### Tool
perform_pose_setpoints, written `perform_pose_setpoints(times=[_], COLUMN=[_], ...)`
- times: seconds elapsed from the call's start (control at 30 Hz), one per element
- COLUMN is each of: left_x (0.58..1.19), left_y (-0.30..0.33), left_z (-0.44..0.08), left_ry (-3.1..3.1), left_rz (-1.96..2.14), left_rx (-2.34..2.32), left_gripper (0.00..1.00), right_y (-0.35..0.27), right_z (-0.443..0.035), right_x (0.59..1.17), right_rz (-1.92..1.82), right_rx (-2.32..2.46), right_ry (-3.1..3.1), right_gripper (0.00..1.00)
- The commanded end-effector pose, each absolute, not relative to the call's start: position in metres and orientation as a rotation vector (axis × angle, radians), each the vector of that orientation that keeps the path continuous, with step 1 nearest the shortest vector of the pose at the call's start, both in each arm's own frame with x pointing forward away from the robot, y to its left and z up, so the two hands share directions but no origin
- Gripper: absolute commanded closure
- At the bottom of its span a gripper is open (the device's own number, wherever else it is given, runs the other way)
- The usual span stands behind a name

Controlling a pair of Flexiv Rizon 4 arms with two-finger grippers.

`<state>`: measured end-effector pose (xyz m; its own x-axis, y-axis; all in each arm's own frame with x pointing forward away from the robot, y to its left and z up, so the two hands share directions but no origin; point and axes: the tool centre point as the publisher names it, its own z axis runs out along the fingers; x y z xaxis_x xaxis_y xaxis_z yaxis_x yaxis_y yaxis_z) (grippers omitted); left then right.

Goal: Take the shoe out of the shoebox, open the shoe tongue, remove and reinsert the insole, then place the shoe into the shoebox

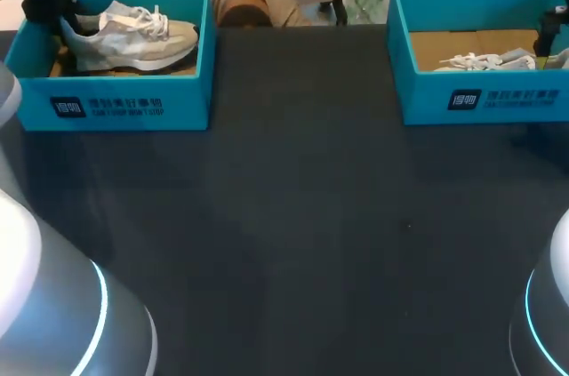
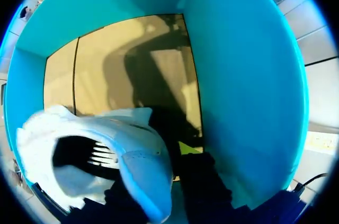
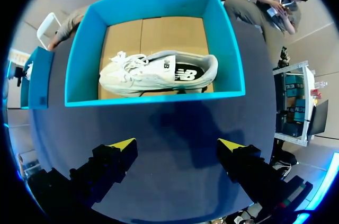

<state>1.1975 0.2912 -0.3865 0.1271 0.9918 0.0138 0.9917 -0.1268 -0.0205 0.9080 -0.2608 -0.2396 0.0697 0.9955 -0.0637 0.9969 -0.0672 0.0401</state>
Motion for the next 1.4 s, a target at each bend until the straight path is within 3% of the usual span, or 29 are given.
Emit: perform_pose_setpoints(times=[0.03, 0.87, 1.4], left_x=[1.202, 1.152, 1.116], left_y=[0.296, 0.286, 0.291], left_z=[-0.380, -0.230, -0.159], left_ry=[-2.025, -2.016, -2.112], left_rz=[0.039, 0.004, -0.100], left_rx=[-2.347, -2.433, -2.451], left_gripper=[1.00, 1.00, 1.00], right_y=[-0.260, -0.260, -0.260], right_z=[-0.239, -0.239, -0.239], right_x=[0.907, 0.907, 0.907], right_rz=[-0.029, -0.029, -0.029], right_rx=[2.243, 2.243, 2.243], right_ry=[2.092, 2.092, 2.092], right_gripper=[0.00, 0.00, 0.00])
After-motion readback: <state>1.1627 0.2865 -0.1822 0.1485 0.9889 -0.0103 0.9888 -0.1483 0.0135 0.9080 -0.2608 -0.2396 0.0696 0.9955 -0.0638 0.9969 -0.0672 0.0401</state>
